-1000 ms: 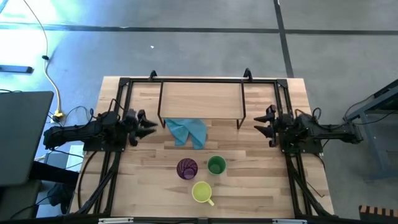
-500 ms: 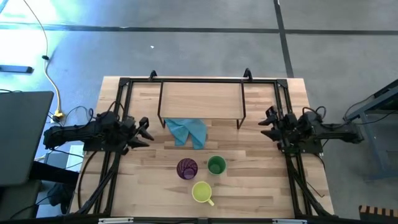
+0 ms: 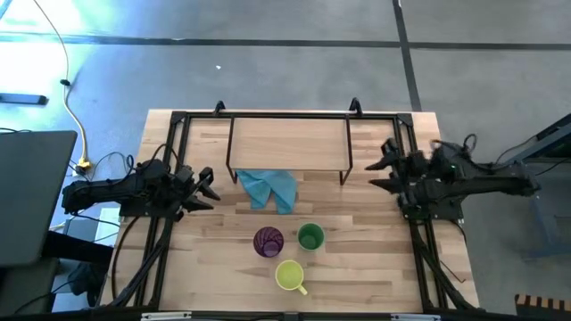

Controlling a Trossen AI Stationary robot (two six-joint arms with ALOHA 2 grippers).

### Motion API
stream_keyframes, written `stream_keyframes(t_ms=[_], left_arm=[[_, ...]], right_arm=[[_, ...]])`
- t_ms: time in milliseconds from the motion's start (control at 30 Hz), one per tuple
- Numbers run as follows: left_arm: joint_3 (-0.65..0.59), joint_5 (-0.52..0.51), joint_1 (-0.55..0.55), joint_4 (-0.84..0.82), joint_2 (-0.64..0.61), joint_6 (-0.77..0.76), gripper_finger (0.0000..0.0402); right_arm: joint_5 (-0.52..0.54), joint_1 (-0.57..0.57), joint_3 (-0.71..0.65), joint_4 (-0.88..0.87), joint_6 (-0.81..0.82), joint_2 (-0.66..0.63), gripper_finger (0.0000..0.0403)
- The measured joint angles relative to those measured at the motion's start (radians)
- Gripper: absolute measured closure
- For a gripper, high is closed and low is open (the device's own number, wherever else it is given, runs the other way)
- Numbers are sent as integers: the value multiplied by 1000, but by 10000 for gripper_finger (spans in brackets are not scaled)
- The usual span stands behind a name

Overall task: Stack small to large cups/mugs on shelf
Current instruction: Put the purple cup on the shelf

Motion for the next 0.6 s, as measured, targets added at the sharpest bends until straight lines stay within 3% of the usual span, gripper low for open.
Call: stream_keyframes(t_ms=[267, 600], left_arm=[[0, 6, 0, -9, 0, -23, 252], [0, 6, 0, -54, 0, -21, 252]], right_arm=[[1, 0, 278, -204, -22, 348, 247], [81, -2, 619, -576, 16, 638, 247]])
